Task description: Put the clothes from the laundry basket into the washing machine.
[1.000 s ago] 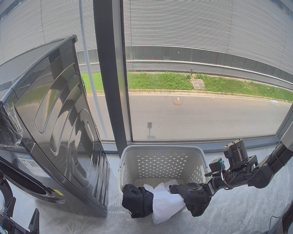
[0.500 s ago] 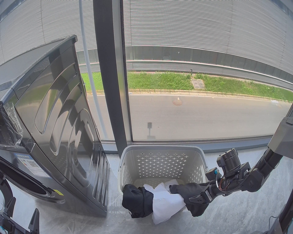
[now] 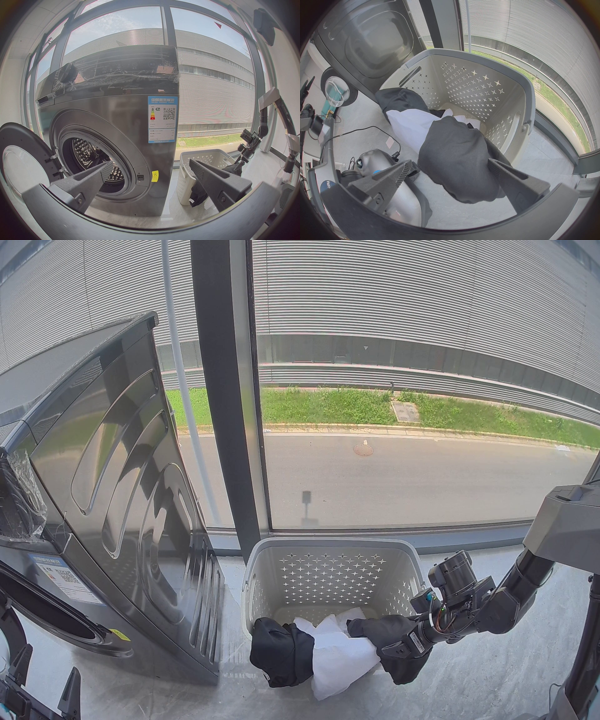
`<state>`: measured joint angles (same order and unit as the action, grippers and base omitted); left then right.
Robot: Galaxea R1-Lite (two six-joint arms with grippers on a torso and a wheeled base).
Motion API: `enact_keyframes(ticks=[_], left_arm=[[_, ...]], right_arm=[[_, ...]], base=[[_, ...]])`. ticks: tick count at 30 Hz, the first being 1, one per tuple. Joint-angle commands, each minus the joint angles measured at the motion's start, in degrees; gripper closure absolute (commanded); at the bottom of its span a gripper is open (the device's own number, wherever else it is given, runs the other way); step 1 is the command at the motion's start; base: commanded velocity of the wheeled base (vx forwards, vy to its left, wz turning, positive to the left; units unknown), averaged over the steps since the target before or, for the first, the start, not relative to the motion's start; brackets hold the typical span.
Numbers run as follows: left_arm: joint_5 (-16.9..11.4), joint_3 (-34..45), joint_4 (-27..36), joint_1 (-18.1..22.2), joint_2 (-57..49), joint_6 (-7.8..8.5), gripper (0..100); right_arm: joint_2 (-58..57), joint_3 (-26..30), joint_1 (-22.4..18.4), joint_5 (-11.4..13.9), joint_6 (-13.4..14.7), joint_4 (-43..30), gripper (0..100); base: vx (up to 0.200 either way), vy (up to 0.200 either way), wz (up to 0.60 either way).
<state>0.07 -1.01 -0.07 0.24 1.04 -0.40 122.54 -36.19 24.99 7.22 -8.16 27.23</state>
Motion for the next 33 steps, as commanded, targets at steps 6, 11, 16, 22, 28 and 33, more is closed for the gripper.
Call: enact_keyframes(ticks=[6,11,16,22,28,33], left_arm=[[0.01,1.01,-0.01,0.02,-1.04,-0.04,0],[0.01,1.01,-0.01,0.02,-1.04,-0.04,0],[0.01,1.01,-0.01,0.02,-1.04,-0.04,0],[0.01,1.01,-0.01,0.02,-1.04,-0.04,0],[0.01,1.01,-0.01,0.02,-1.04,-0.04,0],[0.01,1.01,-0.01,0.02,-1.04,-0.04,0]], right_arm=[[4.55,-2.13,0.06,-0.71,0.07,0.01,0],[5.34,-3.44,-0.12,-1.86,0.25,0.01,0],[6.40,-4.50,-0.21,-1.86,0.25,0.01,100],[8.51,-6.17,-0.21,-1.94,0.25,0.01,100],[9.12,-6.43,-0.03,-1.94,0.33,0.19,100],[1.21,-6.87,-1.35,-1.86,0.25,0.19,100]], base=[[0.000,0.000,0.00],[0.000,0.000,0.00],[0.000,0.000,0.00],[0.000,0.000,0.00],[0.000,0.000,0.00],[0.000,0.000,0.00]])
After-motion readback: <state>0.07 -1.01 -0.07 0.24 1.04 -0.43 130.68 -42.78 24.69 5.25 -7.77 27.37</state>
